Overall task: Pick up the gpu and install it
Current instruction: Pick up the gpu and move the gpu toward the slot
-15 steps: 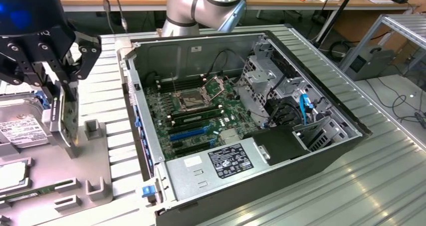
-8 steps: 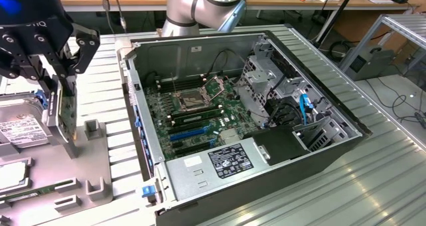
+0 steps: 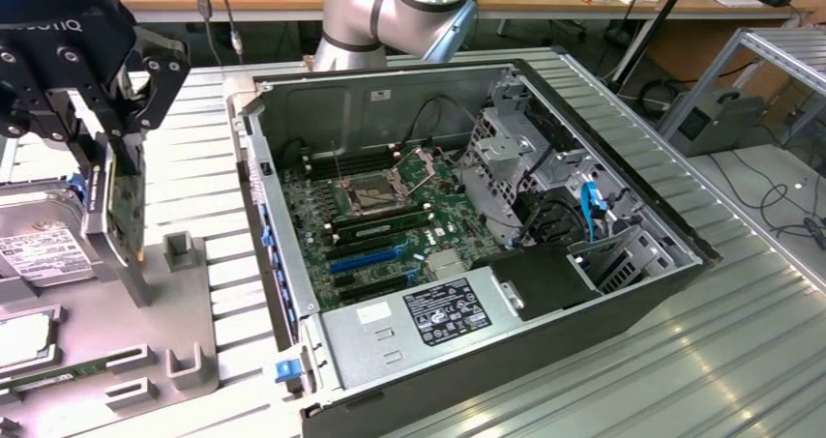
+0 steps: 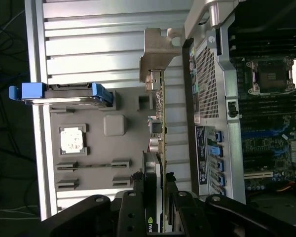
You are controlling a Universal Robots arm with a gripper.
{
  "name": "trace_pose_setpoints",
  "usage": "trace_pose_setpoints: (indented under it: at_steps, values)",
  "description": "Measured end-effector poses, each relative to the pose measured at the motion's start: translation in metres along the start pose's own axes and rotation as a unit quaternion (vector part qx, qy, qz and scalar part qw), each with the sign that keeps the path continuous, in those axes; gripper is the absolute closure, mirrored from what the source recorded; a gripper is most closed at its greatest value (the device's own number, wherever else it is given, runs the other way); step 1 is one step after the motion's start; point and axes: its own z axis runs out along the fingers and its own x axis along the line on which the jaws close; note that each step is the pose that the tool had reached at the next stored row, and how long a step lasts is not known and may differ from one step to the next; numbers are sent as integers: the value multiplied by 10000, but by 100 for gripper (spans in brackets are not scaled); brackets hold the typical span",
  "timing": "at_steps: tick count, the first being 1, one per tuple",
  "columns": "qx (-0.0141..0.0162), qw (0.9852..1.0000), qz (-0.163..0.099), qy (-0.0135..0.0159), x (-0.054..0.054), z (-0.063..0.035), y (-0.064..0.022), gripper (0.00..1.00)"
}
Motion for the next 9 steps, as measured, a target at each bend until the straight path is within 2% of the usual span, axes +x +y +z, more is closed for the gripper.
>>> trace_pose_setpoints:
  at_steps: [6,9]
  values:
    - [-19,10000,1,1,-2,-77,5,73]
    - [-38,10000,1,3,-4,-146,9,73]
